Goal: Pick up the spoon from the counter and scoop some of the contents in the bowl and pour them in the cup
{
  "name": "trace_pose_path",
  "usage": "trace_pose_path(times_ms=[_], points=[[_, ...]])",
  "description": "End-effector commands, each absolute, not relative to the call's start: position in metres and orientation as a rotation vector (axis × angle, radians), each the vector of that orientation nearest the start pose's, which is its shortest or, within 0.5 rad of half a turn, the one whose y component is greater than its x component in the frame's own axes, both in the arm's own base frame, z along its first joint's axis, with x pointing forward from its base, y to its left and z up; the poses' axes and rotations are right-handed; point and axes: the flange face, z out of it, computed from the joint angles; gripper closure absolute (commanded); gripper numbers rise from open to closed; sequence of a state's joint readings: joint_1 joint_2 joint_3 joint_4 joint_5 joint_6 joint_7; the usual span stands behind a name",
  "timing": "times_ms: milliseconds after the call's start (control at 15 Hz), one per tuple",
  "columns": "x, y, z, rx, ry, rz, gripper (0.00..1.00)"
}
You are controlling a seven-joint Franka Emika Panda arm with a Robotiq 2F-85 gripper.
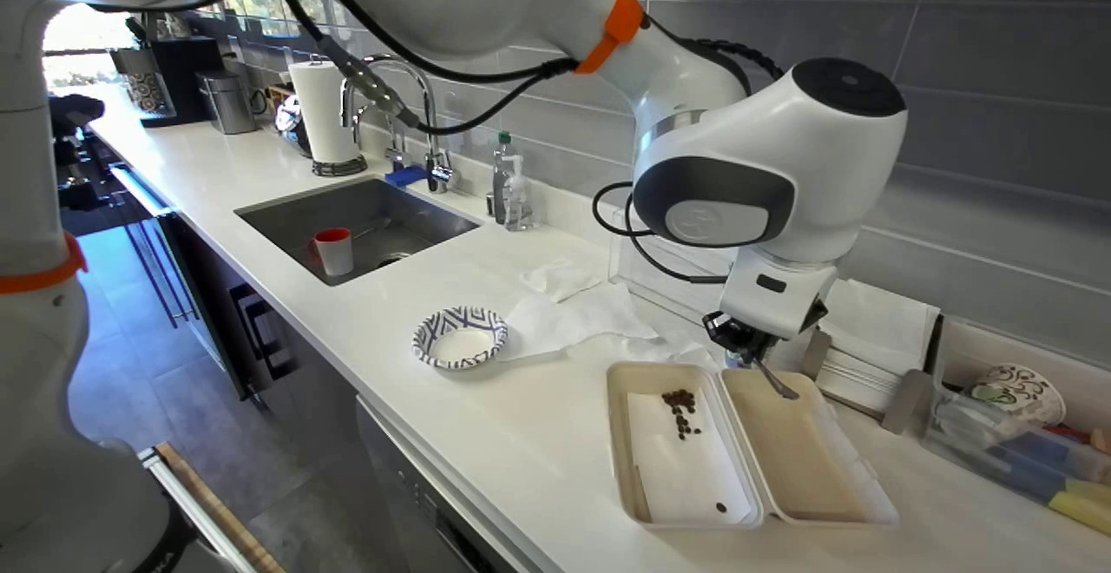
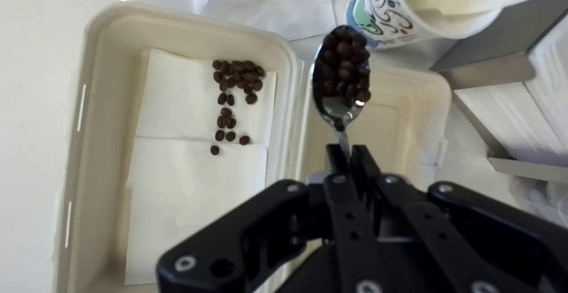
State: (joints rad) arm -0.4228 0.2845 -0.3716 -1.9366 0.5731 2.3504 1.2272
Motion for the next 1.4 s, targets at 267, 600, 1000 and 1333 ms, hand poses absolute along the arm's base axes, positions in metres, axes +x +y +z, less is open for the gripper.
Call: trace_pose_path(times_ms=[267,600,1000,1333], points=[[0.49,-0.446,0.405,-1.05,2.59,-0.093,0.98],[0.498,-0.448,0.41,-1.054,2.571,-0.138,0.92],[0.513,-0.455,0.402,-1.045,2.577,-0.212,0.98],[0.534,-0.453,0.395,-1.056,2.564,-0.318,0.98]])
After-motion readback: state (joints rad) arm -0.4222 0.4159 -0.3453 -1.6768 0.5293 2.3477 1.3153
